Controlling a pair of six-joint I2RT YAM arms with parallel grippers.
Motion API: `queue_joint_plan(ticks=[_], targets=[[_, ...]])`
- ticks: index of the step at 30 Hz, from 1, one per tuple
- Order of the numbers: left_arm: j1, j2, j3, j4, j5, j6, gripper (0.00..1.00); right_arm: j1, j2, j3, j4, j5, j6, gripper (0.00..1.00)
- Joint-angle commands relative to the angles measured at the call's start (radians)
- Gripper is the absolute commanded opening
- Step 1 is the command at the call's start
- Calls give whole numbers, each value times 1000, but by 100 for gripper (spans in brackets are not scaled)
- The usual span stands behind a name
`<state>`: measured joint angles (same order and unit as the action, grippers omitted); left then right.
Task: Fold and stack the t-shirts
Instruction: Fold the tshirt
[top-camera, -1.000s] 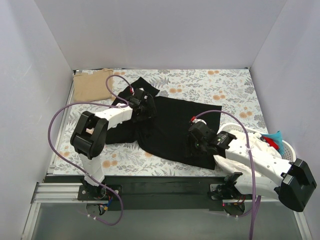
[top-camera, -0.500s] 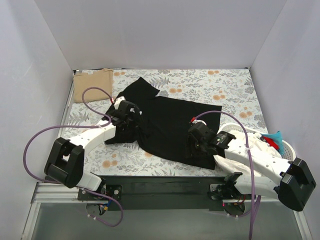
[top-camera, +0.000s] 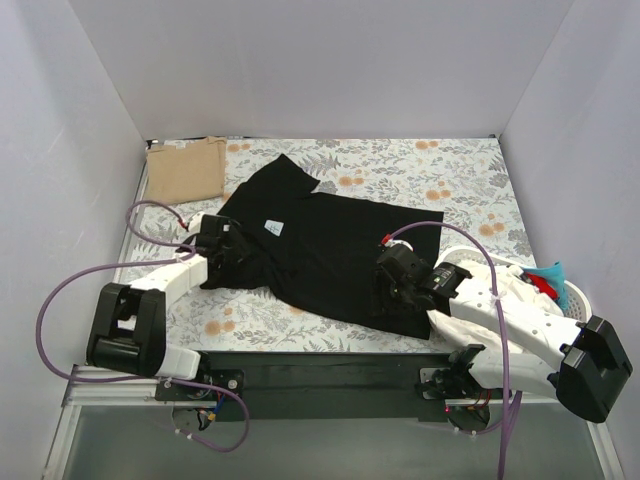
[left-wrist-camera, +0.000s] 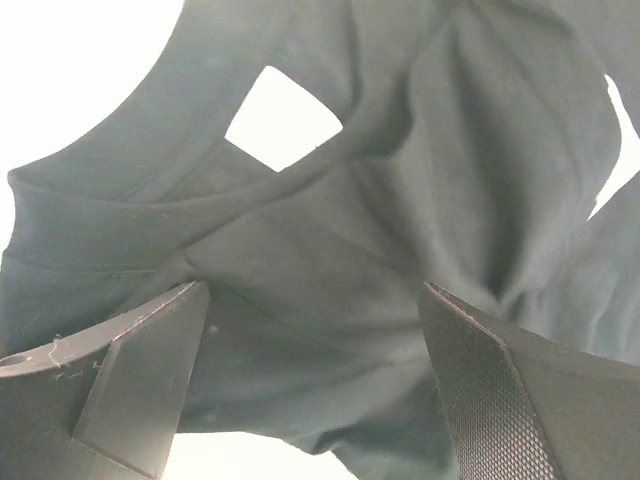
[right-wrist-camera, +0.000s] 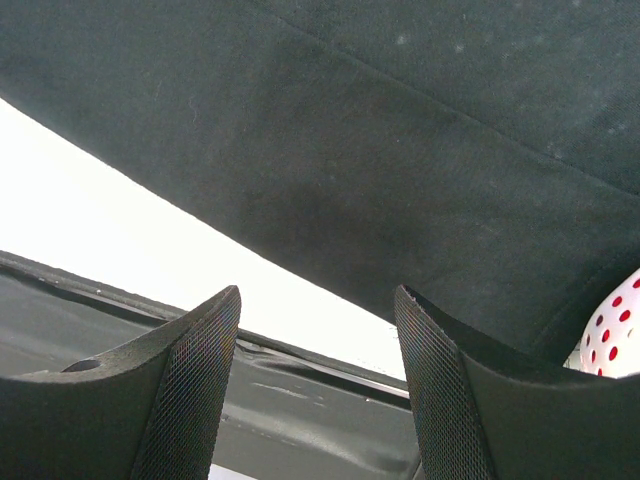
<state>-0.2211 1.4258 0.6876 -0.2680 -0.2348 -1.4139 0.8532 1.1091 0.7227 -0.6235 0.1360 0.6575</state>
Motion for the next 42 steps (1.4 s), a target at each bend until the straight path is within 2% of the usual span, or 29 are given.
queue_joint_plan(ticks=[1,6,12,17,23,27,31,38,42], targets=[[58,-56,-74,-7,15,1,86,4,-8,14,5,19,2,70],[92,-39,-60,-85,-21,-23,87,4,-6,15,5,20,-6,70],[123,-154,-88,-171,-78,-68,90,6,-2,0,7,27,-1,70],[151,-174,-86,-209,-94,-83,92,4,5,0,5,28,-6,70],[151,-206,18,-241,-113,-19,92,4,64,119,7,30,-74,70],[146,-249,119,-258,-78,32,90,6,203,282,19,2,-124,70],[138,-274,142,-255,12,-23,90,13,348,443,73,-55,-156,69],[111,-317,-42,-168,129,-125,90,27,667,723,165,-182,-185,68],[101,-282,-106,-123,114,-123,90,35,794,825,180,-200,-190,67]])
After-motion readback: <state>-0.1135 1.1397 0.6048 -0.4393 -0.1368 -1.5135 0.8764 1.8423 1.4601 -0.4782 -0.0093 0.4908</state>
